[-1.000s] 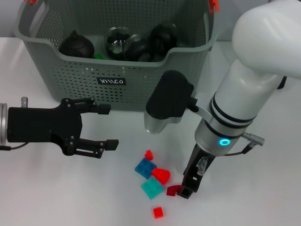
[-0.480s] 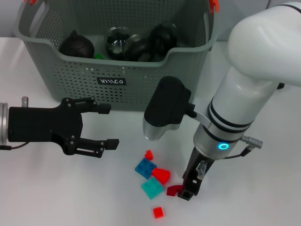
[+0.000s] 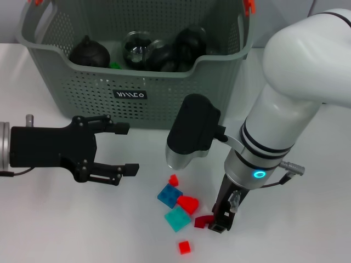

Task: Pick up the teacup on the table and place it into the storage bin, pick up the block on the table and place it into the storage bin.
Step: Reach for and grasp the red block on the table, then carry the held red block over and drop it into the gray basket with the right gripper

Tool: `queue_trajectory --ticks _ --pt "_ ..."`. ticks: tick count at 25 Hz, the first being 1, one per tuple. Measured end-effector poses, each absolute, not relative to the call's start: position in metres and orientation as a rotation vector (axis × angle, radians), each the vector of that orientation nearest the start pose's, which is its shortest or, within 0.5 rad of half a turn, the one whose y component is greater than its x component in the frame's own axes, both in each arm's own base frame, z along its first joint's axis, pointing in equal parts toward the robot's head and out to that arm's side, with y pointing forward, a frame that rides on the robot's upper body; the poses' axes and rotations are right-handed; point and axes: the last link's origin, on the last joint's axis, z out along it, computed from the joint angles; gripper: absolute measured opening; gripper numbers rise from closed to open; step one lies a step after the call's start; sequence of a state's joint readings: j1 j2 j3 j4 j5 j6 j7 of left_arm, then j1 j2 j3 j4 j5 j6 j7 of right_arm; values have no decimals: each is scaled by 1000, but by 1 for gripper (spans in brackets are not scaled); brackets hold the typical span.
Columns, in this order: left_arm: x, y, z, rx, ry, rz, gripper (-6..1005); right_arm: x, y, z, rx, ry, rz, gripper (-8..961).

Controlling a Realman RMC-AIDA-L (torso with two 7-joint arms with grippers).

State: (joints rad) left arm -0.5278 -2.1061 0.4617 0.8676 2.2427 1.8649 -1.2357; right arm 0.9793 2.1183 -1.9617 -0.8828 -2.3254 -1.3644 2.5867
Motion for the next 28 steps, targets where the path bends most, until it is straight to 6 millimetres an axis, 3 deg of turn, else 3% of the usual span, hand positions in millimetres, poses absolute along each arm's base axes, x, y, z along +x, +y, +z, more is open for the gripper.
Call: queue_trajectory --ticks 7,12,18,24,28 --pt "-263 303 33 -2862 -308 -621 904 127 321 -133 -2933 461 -966 328" --pt "-263 304 34 -2862 -307 -619 904 129 321 -132 -2928 474 -967 172" --pt "-264 304 36 -2857 -306 -616 904 130 321 -127 -2930 497 -954 170" --pt "-269 303 38 -2849 -325 -590 904 125 324 -102 -2923 567 -850 168" --pt "-273 302 42 -2826 -341 -584 904 108 324 -76 -2928 587 -737 167"
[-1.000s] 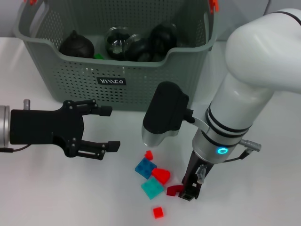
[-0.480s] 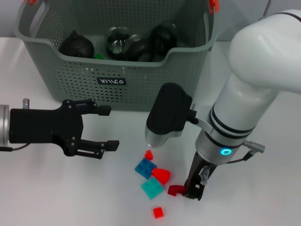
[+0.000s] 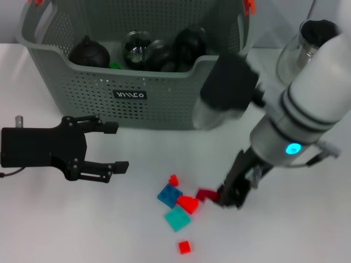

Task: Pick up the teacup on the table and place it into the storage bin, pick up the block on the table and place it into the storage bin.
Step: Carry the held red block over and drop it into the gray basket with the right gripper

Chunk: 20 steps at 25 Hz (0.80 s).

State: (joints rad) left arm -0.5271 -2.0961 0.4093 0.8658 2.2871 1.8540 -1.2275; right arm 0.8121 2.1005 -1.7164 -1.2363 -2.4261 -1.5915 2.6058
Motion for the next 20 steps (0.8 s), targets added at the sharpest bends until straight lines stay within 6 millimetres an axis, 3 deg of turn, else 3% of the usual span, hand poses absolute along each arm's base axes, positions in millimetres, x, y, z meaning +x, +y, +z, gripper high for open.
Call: queue_trajectory --ticks 7,12,16,20 --pt "-278 301 45 -2813 -349 -558 904 46 332 -21 -2896 459 -456 167" --pt "-287 297 49 -2776 -374 -540 904 11 355 10 -2809 363 -301 167" --pt "-289 295 51 -2768 -383 -541 904 -4 378 20 -2714 278 -231 168" --pt "-290 295 50 -2764 -374 -537 905 -8 408 12 -2645 250 -135 168"
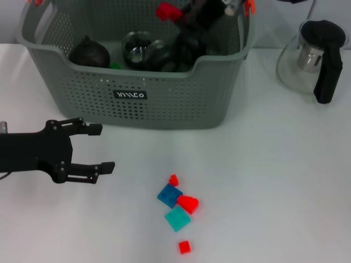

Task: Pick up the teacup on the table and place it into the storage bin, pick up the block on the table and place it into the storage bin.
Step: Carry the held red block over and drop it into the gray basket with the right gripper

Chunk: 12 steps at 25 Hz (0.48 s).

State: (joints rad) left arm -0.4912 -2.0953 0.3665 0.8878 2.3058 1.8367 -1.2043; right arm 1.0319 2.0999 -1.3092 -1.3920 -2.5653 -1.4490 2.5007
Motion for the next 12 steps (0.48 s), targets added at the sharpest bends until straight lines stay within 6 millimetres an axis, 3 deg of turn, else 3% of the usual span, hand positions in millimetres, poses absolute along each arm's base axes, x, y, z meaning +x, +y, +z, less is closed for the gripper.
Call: queue_trajectory --ticks 6,12 --pt "-290 296 49 -2760 -372 -532 905 11 453 -13 -2561 309 -67 168" --pt "-290 296 49 -2759 -371 -532 905 25 470 -17 -2517 342 -41 183"
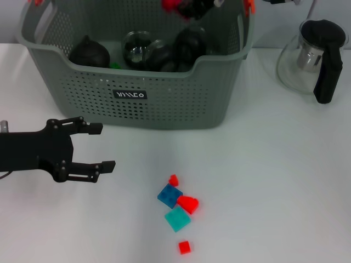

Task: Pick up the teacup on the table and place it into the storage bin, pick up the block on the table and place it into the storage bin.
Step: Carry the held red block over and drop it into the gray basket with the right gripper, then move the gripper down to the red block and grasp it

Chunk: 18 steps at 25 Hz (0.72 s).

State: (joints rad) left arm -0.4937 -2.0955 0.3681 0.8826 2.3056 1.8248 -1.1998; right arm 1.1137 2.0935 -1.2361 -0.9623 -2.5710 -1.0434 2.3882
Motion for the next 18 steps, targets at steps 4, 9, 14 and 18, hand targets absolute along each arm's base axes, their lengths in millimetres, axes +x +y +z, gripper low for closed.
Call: queue_trajectory --ticks 4,9,14,18 --pt "-291 296 50 -2757 -372 -529 905 30 473 -13 -2493 338 -28 242" --pt "-293 295 50 -2758 -382 -514 905 29 468 0 -2467 306 29 422" --pt "-297 294 53 -2747 -394 -491 905 33 425 10 -2620 230 40 771" --pt "-301 293 56 -2733 -406 -481 905 55 382 14 -2798 190 -21 873"
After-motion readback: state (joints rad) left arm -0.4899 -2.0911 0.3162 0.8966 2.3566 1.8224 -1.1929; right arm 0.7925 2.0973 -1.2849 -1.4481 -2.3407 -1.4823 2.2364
